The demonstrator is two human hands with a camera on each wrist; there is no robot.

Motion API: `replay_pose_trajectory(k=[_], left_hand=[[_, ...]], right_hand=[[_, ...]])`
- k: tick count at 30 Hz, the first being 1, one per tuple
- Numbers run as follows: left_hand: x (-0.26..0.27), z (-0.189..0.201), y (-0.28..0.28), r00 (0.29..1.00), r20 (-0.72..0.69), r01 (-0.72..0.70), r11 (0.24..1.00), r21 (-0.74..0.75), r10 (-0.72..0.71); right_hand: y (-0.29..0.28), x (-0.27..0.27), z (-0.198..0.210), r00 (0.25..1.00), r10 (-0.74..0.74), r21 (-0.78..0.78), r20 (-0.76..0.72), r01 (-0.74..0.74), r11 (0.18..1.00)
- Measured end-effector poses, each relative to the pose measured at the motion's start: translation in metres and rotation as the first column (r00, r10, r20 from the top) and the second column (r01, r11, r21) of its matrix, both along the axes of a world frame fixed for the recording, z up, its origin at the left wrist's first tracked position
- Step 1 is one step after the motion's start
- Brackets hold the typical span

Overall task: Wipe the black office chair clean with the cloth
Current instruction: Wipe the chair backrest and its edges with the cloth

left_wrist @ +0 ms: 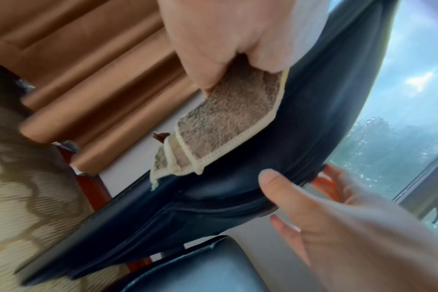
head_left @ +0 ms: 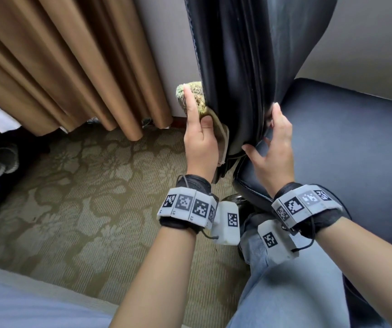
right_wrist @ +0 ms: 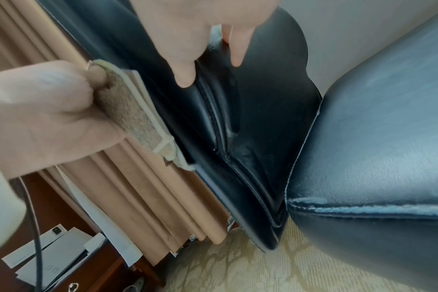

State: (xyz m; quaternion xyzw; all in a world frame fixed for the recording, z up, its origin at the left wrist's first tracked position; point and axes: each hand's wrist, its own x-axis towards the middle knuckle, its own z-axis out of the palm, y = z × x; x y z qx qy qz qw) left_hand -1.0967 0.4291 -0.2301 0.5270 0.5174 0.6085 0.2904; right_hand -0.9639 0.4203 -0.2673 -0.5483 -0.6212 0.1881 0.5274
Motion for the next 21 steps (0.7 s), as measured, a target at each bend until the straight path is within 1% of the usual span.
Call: replay_pose_trajectory(k=[2, 3, 6, 10, 13, 16, 21], left_hand=[[0.002, -0.006, -0.004, 1.0, -0.008, -0.017, 0.999, -0.037, 0.016], [0.003, -0.005, -0.005, 1.0, -0.01, -0.024, 0.999, -0.032, 0.024], [0.005, 0.01, -0.002, 0.999, 0.004, -0.046, 0.997, 0.054, 0.046], [0.001, 0.047, 0.01, 0.989, -0.023, -0.136, 0.962, 0.236, 0.146], [-0.003, 0.065, 0.016, 0.992, -0.047, -0.104, 0.957, 0.272, 0.121], [0.0, 0.062, 0.008, 0.993, -0.063, -0.083, 0.97, 0.227, 0.1], [0.005, 0.048, -0.006, 0.987, -0.107, -0.093, 0.965, 0.244, 0.122]], right_hand=[[-0.001, 0.002, 0.001, 1.0, 0.017, 0.001, -0.005, -0.017, 1.0], [-0.001, 0.004, 0.001, 1.0, 0.027, 0.0, -0.003, -0.027, 1.0], [-0.002, 0.008, 0.003, 0.999, 0.05, -0.01, 0.012, -0.049, 0.999], [-0.004, 0.009, 0.006, 0.998, 0.049, -0.01, 0.027, -0.049, 0.999], [-0.005, 0.008, 0.01, 0.999, 0.048, 0.004, 0.016, -0.048, 0.999], [-0.003, 0.005, 0.028, 0.998, 0.057, 0.08, 0.018, -0.058, 0.995], [0.016, -0.007, 0.077, 0.996, 0.023, 0.258, 0.081, -0.043, 0.965]])
